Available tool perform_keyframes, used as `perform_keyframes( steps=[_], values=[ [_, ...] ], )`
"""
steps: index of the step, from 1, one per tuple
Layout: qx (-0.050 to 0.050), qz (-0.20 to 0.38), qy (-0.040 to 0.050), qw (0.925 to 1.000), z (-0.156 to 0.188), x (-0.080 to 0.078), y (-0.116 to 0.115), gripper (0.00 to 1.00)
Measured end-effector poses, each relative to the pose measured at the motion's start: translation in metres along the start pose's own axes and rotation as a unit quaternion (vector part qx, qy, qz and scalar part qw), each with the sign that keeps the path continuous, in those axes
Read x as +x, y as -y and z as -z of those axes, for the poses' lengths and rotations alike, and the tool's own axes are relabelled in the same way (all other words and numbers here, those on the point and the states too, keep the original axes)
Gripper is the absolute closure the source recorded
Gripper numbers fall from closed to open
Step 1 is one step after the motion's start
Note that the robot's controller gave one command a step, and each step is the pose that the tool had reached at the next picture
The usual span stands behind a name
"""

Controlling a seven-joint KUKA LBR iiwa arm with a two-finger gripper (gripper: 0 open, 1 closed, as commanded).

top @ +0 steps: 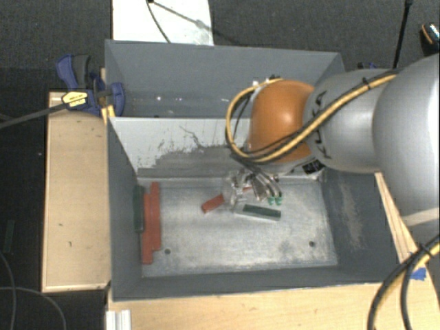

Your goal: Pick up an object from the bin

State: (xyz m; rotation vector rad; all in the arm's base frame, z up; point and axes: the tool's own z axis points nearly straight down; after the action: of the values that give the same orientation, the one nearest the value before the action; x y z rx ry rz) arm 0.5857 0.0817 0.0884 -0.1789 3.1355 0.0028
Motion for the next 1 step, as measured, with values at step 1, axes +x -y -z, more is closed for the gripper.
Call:
perform_keyframes(
  steps=[1],
  values=[
    [0.0,0.0,0.0,1.0,0.0,0.0,0.0,0.0]
  ],
)
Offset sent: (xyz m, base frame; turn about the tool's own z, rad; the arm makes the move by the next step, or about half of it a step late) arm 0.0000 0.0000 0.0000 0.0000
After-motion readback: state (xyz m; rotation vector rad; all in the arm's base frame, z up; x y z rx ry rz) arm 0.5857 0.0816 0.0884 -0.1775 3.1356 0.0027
